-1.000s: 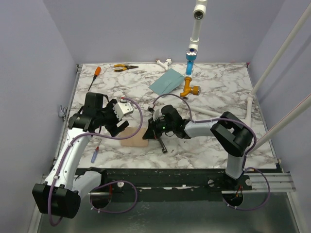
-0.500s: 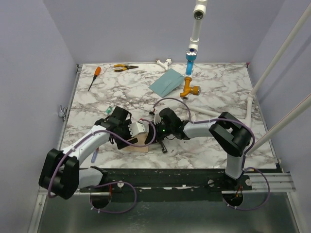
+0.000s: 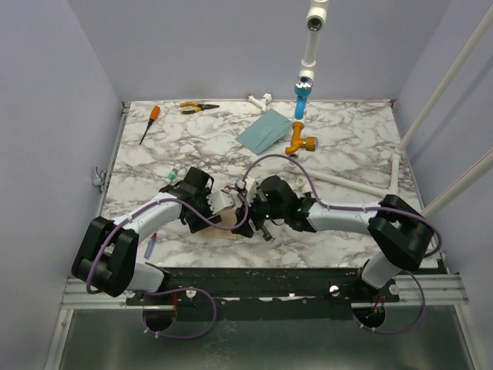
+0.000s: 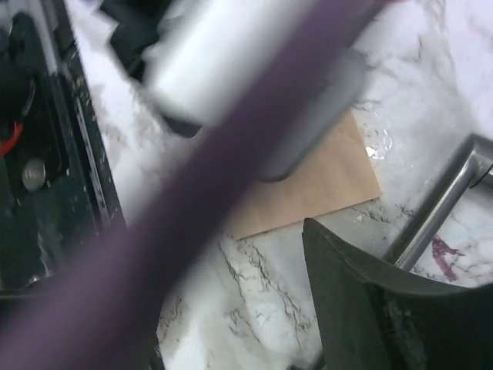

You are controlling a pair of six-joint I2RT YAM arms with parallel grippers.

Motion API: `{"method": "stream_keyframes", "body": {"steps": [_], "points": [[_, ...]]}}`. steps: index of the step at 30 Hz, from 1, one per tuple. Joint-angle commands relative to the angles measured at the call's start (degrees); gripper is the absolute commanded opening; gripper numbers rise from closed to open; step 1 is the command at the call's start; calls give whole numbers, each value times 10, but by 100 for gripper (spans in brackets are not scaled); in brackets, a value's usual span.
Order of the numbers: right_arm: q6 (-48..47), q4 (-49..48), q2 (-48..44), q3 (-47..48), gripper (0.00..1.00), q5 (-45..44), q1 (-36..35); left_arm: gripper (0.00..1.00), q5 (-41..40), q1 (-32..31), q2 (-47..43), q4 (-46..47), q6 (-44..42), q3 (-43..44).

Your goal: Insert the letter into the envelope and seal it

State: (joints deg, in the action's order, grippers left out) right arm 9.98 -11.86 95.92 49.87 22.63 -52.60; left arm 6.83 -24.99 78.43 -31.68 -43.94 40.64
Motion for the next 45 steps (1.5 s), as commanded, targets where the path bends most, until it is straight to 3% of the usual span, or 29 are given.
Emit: {"method": "stream_keyframes", "body": {"steps": [1, 5, 8, 14, 18, 25, 30, 35, 40, 45], "points": [[-202, -128, -68, -103, 75, -25, -31, 71, -2, -3, 7, 10, -3, -8], [-285, -181, -59, -128, 83, -21, -34, 71, 8, -4, 14, 9, 2, -1], [-218, -190, -26, -94, 91, -53, -34, 71, 21, -3, 10, 9, 6, 1], [-129, -159, 24, -28, 89, -71, -26, 73, 43, -4, -16, 9, 4, -4], [-102, -130, 54, -1, 88, -18, 1, 74, 41, -1, -33, 5, -7, -4], [-118, -84, 76, 32, 88, 30, 17, 83, 80, -1, -188, -20, -74, -10], [-107, -20, 123, 100, 88, -1, 19, 86, 54, -1, -203, -56, -106, -24], [-80, 94, 186, 197, 87, -51, 19, 98, 39, -1, -216, -57, -107, -65], [-49, 68, 204, 212, 87, -42, 19, 99, 78, -1, -235, -36, -107, -84], [-40, 111, 247, 269, 86, -13, 19, 99, 76, -23, -233, 6, -118, -109]]}}
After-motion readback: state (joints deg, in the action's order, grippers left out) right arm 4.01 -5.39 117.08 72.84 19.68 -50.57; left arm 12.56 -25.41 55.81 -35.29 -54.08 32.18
